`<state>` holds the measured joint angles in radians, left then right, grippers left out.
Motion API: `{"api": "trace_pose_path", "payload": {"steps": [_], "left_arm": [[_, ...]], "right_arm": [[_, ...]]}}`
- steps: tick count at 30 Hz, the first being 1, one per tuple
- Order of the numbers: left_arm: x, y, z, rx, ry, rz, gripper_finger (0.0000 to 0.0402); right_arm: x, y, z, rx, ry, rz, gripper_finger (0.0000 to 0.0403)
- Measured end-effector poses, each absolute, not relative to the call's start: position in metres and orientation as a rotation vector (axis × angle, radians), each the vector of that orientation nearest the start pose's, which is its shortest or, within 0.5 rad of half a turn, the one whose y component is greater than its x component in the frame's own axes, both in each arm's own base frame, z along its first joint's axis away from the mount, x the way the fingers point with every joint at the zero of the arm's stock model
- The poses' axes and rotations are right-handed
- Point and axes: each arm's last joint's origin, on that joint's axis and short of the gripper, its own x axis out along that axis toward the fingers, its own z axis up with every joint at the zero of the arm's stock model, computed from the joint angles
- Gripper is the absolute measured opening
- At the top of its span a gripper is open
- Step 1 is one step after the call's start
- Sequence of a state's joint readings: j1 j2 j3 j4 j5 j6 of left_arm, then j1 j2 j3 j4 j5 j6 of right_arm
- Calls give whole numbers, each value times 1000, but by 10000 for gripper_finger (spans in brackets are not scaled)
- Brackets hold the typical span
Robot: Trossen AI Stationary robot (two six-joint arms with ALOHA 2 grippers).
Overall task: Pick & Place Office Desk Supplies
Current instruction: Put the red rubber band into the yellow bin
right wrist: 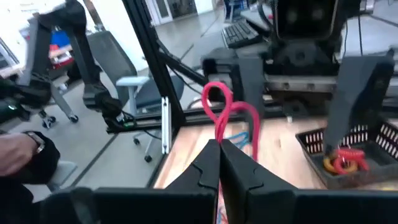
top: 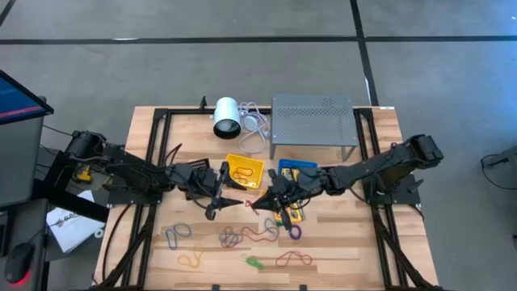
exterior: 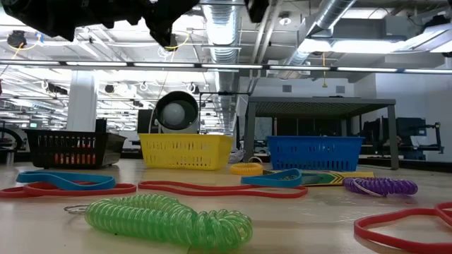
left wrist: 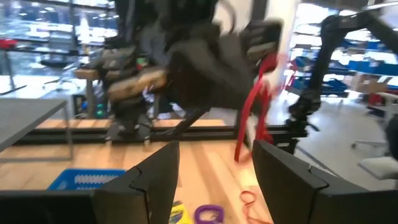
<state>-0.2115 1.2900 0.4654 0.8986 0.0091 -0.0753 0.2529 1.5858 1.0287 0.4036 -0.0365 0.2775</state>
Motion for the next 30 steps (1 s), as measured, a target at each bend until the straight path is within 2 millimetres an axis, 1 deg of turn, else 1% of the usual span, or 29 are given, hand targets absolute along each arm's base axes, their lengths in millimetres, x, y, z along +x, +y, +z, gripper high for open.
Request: {"api": "trace_pose_path", "payload": {"steps": [2,5,9,12,15,17,20,22,25,26,30], "left_arm": [[249,-54,229,-82,-76,-244,208],[250,-55,229,-81,-76,-270,217],[249,-56,229,-79,-70,-301,223],[249,-56,230,-80,-74,-302,222],[250,-56,230,-80,-78,-298,210],[250,-56,232,-81,-86,-291,191],[251,-56,235,-82,-95,-291,147],[252,-56,235,-82,-95,-290,107],[251,-56,235,-78,-94,-295,32],[252,-56,235,-69,-92,-295,17],[251,-57,234,-62,-89,-306,4]], "right_arm": [[353,92,270,257,215,283,0],[360,93,271,241,213,300,0],[363,93,274,233,216,302,0],[363,91,275,235,208,297,0],[364,88,275,236,200,291,0],[364,87,276,237,195,289,0],[365,86,277,238,180,289,0],[365,86,277,239,181,294,0],[364,87,278,231,176,297,0],[364,88,278,227,177,300,0],[364,88,278,227,178,312,0]]}}
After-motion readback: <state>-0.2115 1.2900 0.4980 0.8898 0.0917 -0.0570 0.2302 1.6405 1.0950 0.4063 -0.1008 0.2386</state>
